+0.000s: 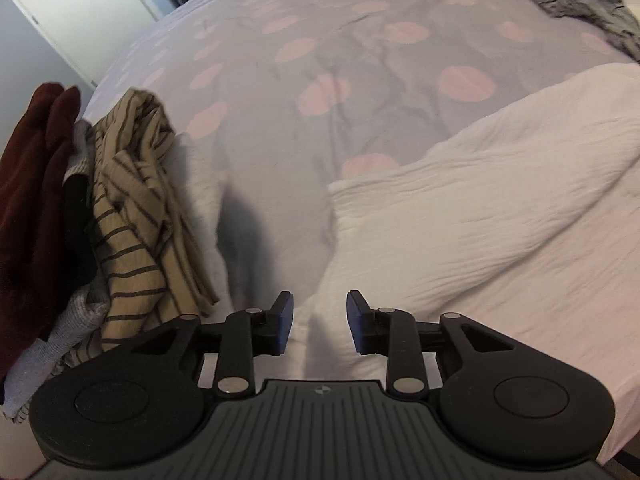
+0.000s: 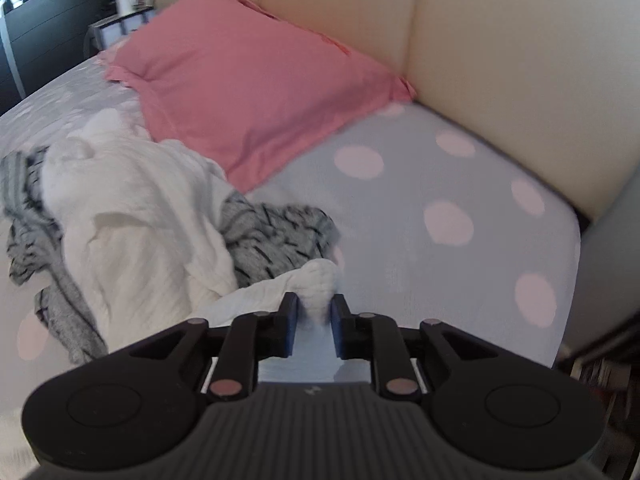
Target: Fold clothes
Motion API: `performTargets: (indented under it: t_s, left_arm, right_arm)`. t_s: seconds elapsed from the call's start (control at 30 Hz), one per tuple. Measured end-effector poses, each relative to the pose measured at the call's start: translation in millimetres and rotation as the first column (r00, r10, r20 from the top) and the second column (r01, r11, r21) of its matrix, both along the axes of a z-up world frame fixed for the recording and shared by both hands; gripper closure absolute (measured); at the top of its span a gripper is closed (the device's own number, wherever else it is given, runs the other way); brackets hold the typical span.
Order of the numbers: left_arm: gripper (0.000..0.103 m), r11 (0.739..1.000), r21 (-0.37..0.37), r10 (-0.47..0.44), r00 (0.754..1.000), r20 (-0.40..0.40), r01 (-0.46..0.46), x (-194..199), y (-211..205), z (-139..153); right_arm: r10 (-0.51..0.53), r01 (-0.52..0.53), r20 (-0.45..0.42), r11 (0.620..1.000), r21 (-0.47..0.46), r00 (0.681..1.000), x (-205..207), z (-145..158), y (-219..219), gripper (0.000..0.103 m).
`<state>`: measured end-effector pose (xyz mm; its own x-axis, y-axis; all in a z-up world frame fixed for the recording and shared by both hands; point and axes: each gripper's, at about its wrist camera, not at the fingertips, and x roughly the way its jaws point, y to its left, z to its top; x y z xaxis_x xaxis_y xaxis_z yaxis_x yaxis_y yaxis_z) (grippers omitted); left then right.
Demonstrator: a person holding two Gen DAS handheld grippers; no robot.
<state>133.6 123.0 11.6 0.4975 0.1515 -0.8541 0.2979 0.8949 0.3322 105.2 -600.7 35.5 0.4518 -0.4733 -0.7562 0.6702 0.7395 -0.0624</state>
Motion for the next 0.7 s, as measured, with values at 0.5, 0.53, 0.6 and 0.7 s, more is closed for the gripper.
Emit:
performTargets:
  t_s: [0.5,0.53,0.6,0.7]
  left_arm:
    - [0.075,0.983,-0.186,0.016,0.998,0.06,-0.005,-23,-45,-33]
    - [0.075,0.985,-0.173,0.015,0.998,0.067,-0.003,-25,-44,-33]
    - [0.075,0.987,-0.162,0.029,0.996,0.079,-0.016,-26,-39,-33]
    - [0.075,0.982,-0.179,0.071,0.995,0.075,-0.057,-25,-29,-31]
  right_arm:
    - [0.576,-0.575,0.038,0.818,-0.033,0.817,26,27,233,0.06]
    - [0.602,-0.603,0.052,0.798,0.004,0.797,29,23,251,0.06]
    - [0.67,-0.672,0.054,0.738,0.054,0.74,39,15,288,0.06]
    - [0.796,-0.795,0.012,0.603,0.065,0.605,54,-1,352,0.06]
